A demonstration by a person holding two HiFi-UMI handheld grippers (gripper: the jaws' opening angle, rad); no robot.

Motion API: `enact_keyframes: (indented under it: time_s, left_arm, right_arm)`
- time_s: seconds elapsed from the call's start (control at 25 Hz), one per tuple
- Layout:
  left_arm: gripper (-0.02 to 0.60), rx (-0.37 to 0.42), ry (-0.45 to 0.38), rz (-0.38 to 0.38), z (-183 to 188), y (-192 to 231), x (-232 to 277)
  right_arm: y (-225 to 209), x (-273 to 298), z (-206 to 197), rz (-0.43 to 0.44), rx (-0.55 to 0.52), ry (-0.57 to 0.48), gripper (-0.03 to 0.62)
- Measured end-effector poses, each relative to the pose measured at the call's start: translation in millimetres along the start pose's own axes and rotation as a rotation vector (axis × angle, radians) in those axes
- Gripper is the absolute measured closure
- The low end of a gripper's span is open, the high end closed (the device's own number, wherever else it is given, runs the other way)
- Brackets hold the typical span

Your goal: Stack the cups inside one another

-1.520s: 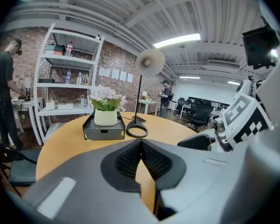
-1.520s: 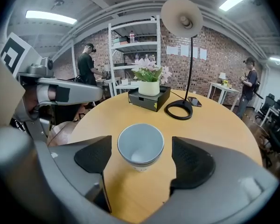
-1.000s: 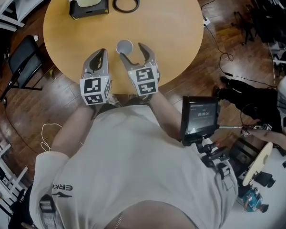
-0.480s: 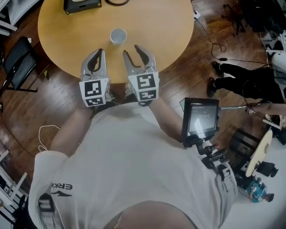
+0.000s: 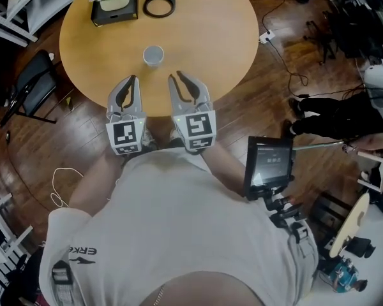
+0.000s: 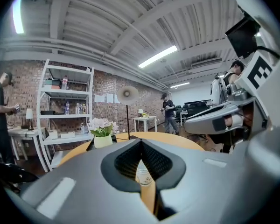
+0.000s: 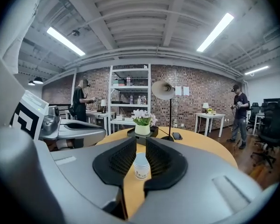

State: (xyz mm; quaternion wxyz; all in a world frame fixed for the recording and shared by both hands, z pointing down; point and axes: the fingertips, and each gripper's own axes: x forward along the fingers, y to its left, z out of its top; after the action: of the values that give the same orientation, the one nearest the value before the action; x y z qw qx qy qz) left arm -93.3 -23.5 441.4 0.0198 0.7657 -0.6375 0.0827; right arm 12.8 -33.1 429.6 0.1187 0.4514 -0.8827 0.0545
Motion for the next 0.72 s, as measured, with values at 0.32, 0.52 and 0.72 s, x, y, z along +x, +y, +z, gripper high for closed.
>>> enact_keyframes:
  time_s: [0.32, 0.52, 0.72]
  left_arm:
    - [0.580, 0.020, -0.036, 0.064, 24, -31, -29]
    - [0.580, 0.002, -0.069, 0.071, 33, -34, -49]
    - [0.580, -0.034, -0.121, 0.036, 44, -31, -85]
  right_arm:
    - [-20, -39, 9, 0.050, 0.045, -0.053, 0.573]
    - [-11, -56, 11, 0.071, 0.054, -0.069, 0.579]
    - [23, -82, 22, 0.071, 0.042, -0.094, 0.579]
